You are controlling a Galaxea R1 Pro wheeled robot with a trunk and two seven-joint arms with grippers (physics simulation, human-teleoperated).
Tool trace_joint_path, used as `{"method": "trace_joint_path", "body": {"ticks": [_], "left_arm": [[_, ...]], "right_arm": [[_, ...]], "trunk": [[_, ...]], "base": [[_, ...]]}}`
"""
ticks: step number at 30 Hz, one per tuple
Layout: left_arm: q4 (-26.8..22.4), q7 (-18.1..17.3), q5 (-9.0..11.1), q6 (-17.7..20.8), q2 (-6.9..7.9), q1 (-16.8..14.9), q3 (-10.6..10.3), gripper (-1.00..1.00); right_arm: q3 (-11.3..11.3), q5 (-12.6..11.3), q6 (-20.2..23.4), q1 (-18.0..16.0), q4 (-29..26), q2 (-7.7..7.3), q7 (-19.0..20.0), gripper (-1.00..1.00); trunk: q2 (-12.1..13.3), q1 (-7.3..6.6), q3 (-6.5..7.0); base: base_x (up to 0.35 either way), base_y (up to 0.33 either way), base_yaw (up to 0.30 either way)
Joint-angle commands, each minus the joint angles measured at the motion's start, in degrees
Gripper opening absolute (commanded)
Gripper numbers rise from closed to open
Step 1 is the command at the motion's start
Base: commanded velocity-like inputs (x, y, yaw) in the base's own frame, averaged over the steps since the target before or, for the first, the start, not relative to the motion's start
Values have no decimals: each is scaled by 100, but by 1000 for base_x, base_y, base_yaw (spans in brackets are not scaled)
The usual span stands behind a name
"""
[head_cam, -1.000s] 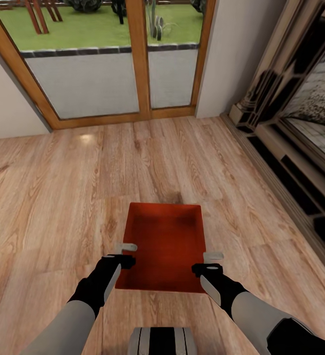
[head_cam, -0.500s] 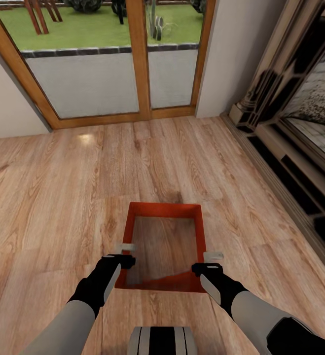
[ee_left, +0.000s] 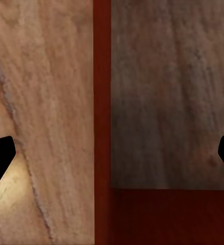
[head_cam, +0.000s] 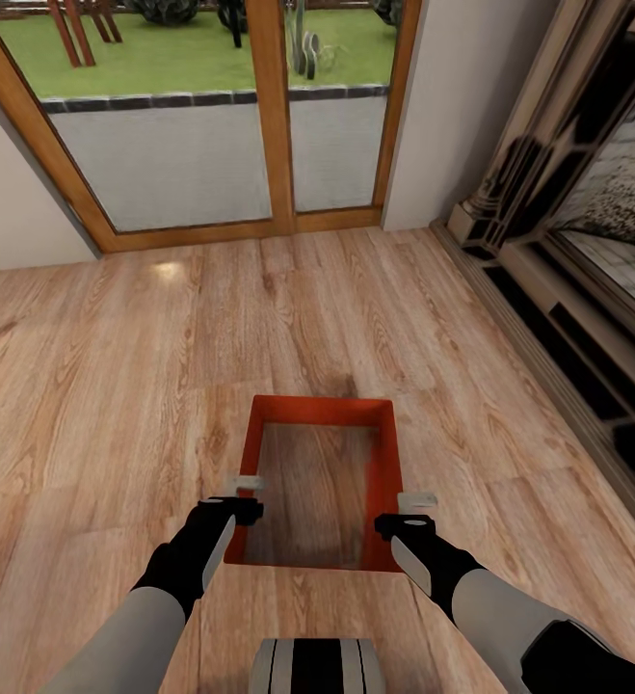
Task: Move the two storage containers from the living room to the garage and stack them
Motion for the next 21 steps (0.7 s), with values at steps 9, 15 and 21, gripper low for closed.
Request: {"method": "trace_joint_path", "body": {"ticks": [9, 15, 21], "left_arm": [[-65, -13, -42, 38, 13, 1, -5, 100], [-45, 11, -21, 38, 15, 0, -3, -100], [-50, -4, -42, 38, 7, -2, -6, -100]], "right_arm": [[64, 69, 27, -1, -32, -25, -44, 100], [64, 53, 22, 1, -18, -27, -44, -100], [64, 51, 21, 1, -23, -28, -44, -100]], "trunk": [[0, 4, -4], [0, 4, -4], [0, 4, -4]], "base": [[0, 0, 0], [0, 0, 0], [0, 0, 0]]}}
